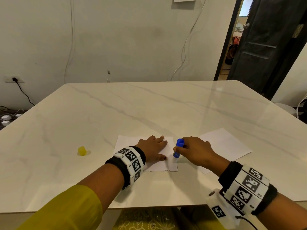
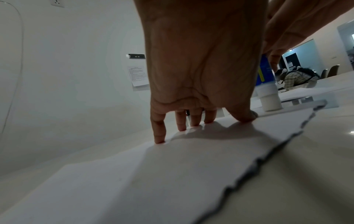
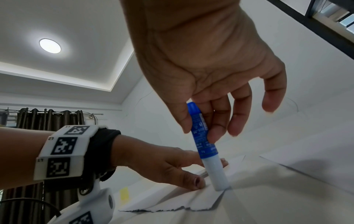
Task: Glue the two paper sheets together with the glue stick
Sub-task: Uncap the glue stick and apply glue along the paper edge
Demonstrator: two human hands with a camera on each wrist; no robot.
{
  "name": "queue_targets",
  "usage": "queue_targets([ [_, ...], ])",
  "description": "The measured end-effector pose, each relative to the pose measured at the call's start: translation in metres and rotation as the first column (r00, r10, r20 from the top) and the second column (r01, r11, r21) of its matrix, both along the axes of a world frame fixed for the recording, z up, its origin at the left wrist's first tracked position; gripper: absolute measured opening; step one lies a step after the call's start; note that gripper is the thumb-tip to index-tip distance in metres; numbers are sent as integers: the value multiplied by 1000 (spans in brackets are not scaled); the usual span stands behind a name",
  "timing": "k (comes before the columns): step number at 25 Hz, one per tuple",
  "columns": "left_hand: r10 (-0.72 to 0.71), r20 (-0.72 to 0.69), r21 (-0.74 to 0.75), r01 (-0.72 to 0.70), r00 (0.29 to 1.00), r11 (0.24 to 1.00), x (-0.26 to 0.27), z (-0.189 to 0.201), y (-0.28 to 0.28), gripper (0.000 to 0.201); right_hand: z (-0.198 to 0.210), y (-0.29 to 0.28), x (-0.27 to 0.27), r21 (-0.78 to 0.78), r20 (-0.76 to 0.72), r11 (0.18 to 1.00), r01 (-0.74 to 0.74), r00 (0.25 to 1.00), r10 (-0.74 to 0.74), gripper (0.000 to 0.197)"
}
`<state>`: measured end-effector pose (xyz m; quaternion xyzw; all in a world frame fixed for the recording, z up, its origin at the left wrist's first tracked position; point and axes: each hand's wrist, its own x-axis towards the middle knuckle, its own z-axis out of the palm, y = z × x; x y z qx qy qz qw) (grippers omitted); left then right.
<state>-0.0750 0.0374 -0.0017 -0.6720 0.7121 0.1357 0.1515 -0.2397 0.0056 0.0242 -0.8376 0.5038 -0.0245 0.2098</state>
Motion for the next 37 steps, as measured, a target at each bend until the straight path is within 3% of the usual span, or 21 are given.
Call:
queue_targets([
  [18,-18,20,-12,18,1000,1000,2,2,0,69,10,28,-16,-22,-38,997,-75,997,74,28],
  [21,-3,14,-36,4,1000,999,2,1,3,68,13,23,-23,40,157,999,11,987,-17,33],
  [25,179,11,-131,-176,984,976,-1,5,8,63,23,7,-31,92,507,982,166,841,-190,29],
  [28,318,39,-120,-311,947,943,4,14,13,59,23,-5,-30,131,564,971,200,790,-239,34],
  [32,449,-17,-132,-447,893,885,13,24,29,63,16,-18,-19,210,545,964,163,799,-254,31],
  [34,374,2,-225,-364,928,904,17,24,31,74,11,-25,-11,222,513,964,147,823,-244,30],
  [35,252,14,-252,-240,968,938,18,22,30,78,8,-29,-8,217,494,965,146,837,-237,32],
  [37,-45,-22,-150,42,999,988,20,18,27,84,3,-38,0,197,460,969,150,859,-226,38],
])
